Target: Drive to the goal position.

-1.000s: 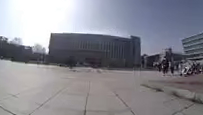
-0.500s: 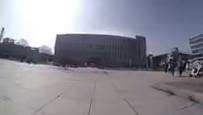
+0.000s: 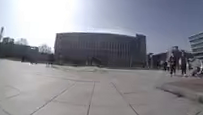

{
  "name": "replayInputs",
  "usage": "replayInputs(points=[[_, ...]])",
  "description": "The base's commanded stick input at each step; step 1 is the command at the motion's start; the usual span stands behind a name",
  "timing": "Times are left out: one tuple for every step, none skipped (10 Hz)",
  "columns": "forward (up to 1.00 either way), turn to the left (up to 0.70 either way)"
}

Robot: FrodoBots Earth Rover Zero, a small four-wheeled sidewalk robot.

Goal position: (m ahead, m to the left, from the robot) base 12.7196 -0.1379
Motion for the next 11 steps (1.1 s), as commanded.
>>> replayInputs(points=[[0.5, 0.0], [0.5, 0.0], [0.5, 0.0], [0.5, 0.0], [0.5, 0.0], [0.5, 0.0], [0.5, 0.0], [0.5, 0.0], [0.5, 0.0], [0.5, 0.0], [0.5, 0.0]])
